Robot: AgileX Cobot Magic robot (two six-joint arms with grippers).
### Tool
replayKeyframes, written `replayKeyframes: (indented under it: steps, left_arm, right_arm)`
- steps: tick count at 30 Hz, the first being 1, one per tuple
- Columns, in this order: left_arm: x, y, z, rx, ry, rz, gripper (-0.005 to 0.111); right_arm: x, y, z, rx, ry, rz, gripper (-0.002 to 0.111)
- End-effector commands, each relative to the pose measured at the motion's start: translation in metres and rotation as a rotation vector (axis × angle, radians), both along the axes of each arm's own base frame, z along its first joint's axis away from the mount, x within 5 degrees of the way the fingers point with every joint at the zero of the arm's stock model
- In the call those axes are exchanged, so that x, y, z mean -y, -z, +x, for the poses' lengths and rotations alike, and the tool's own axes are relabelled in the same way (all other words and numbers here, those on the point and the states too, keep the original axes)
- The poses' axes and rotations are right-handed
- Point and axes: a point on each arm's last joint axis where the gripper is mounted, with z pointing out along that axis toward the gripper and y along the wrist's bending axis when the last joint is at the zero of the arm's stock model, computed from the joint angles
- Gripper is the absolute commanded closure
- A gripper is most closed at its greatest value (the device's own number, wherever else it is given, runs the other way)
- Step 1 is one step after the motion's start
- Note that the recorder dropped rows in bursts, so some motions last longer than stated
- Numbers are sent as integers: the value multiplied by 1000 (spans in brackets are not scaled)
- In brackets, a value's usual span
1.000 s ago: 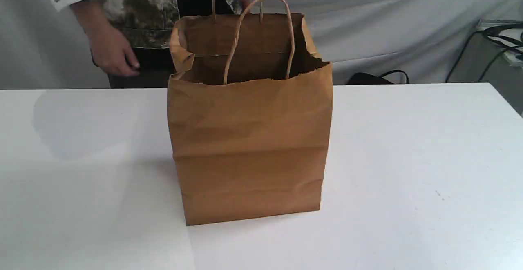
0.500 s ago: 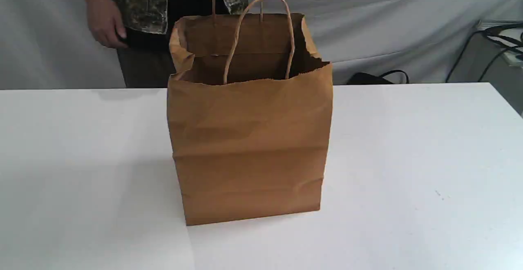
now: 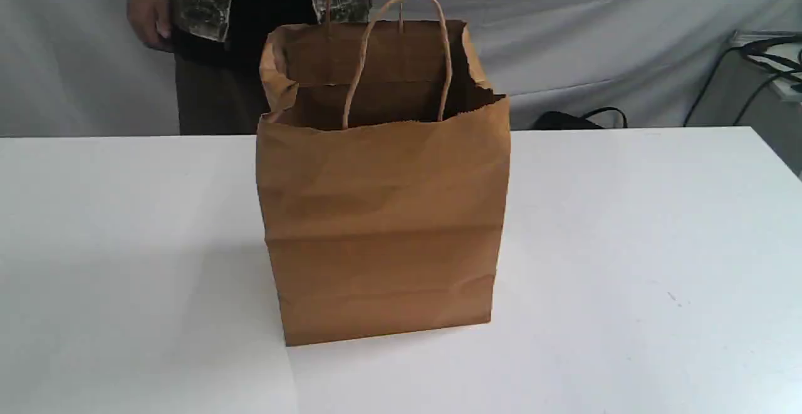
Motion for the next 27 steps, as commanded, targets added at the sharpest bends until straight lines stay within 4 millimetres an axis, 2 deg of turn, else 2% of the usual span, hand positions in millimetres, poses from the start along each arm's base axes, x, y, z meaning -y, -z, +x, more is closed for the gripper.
replayKeyframes:
  steps: [1, 4, 7, 15, 21, 23, 27]
  left_arm:
    - [-14, 4, 10, -175, -153, -132, 43]
    - [-23, 10, 15, -274, -243, -198, 43]
    - [-29, 16, 18, -294, -332, -134, 43]
    - [-28, 22, 18, -371, -316, -167, 43]
    - [-30, 20, 19, -307, -353, -128, 45]
    - [-31, 20, 20, -294, -365, -109, 56]
    - [-31, 32, 26, -249, -378, -134, 107]
  right_arm:
    - [0, 2, 0, -2, 8, 3, 77]
    - [0, 2, 0, -2, 8, 3, 77]
    - [0, 2, 0, -2, 8, 3, 77]
    - [0, 2, 0, -2, 8, 3, 77]
    - [0, 2, 0, -2, 8, 3, 77]
    - [0, 2, 0, -2, 8, 3, 77]
    - [0, 2, 0, -2, 8, 3, 77]
